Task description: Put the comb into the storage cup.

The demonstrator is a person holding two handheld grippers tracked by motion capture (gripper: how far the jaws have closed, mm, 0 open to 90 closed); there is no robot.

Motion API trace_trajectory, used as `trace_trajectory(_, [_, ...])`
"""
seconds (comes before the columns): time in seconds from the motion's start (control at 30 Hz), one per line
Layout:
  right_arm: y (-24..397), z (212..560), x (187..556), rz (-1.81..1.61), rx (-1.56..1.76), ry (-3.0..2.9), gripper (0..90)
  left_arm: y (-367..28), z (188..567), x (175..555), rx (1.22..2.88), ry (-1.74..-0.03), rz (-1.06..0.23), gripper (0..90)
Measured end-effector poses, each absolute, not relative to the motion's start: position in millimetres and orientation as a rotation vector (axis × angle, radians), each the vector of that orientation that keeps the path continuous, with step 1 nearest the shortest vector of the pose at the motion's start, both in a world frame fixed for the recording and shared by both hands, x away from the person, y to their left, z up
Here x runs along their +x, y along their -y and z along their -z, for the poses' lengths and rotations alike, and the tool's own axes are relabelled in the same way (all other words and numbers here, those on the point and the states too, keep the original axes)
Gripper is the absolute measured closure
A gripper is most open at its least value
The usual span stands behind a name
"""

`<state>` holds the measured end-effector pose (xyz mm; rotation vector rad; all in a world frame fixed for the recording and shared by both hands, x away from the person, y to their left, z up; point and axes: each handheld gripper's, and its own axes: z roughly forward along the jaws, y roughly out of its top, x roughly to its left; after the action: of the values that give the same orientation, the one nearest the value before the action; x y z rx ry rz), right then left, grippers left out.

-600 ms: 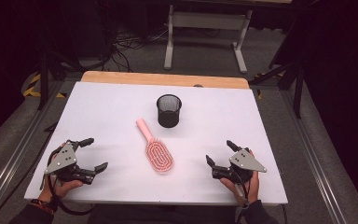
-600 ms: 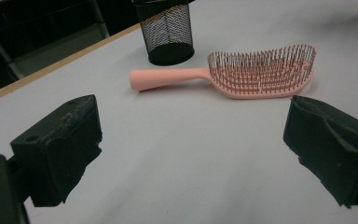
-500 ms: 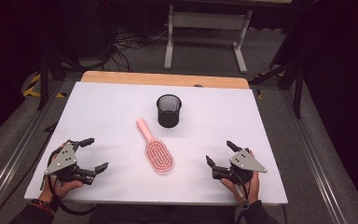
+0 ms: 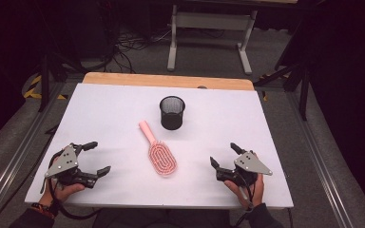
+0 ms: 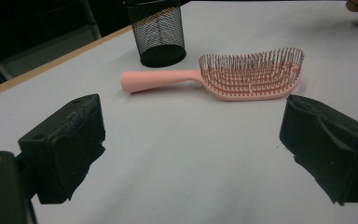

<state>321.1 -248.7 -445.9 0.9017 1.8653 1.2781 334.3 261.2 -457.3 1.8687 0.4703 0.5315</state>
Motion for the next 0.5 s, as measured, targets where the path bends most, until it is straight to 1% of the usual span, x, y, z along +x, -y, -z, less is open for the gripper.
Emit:
trace_trajectory(0.1, [249.5,447.1,322.1,-1.280,0.914,-1.874,15.0,-260.2,457.0,336.2,1.887,-0.468,-0.540,9.0])
trace_trajectory(0.3, [248.1,448.9,321.9,-1.269,0.909,-1.892,15.7,-258.9,458.3,344.7,1.890,-0.500,-0.542,13.8])
trace_trajectory(0.5, [247.6,452.0,324.3,-1.264,0.915,-1.929,15.5,-256.8,461.0,346.5,1.907,-0.500,-0.540,13.4])
